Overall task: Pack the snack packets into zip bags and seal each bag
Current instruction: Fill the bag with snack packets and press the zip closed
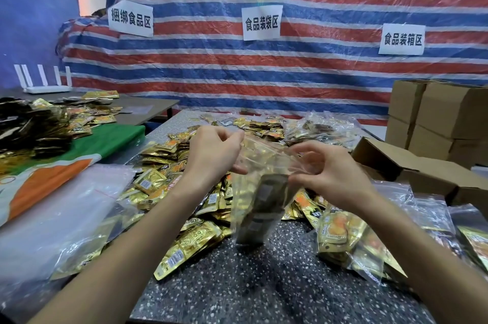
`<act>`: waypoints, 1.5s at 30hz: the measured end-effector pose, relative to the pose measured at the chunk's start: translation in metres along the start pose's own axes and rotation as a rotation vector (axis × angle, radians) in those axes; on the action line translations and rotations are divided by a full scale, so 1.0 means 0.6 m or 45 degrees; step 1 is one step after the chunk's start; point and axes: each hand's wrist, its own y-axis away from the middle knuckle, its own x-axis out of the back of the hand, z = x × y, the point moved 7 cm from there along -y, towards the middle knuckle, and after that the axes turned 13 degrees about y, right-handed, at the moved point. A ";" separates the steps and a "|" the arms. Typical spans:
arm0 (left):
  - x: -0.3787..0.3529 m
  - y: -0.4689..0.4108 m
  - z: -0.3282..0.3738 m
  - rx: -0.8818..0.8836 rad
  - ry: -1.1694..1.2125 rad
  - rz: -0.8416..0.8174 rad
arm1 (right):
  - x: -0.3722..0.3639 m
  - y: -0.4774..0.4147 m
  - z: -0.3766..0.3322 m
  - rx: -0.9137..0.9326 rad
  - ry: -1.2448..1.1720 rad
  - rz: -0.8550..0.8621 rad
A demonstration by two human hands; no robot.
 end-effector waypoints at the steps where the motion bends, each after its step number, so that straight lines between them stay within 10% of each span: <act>1: 0.002 -0.001 -0.001 -0.002 -0.013 -0.004 | 0.008 -0.002 0.006 -0.012 -0.007 0.063; 11: -0.038 0.008 -0.016 0.202 0.105 -0.532 | 0.037 -0.012 0.027 -0.042 -0.340 0.238; 28: -0.003 0.009 -0.024 -0.048 0.303 -0.437 | 0.030 -0.013 0.091 -0.361 -0.816 0.345; 36: -0.003 0.003 -0.039 -0.109 0.141 -0.236 | 0.010 -0.010 0.118 -0.571 -0.467 0.252; 45: -0.023 0.016 -0.017 -0.211 0.058 -0.353 | -0.012 -0.034 -0.064 0.265 0.286 0.192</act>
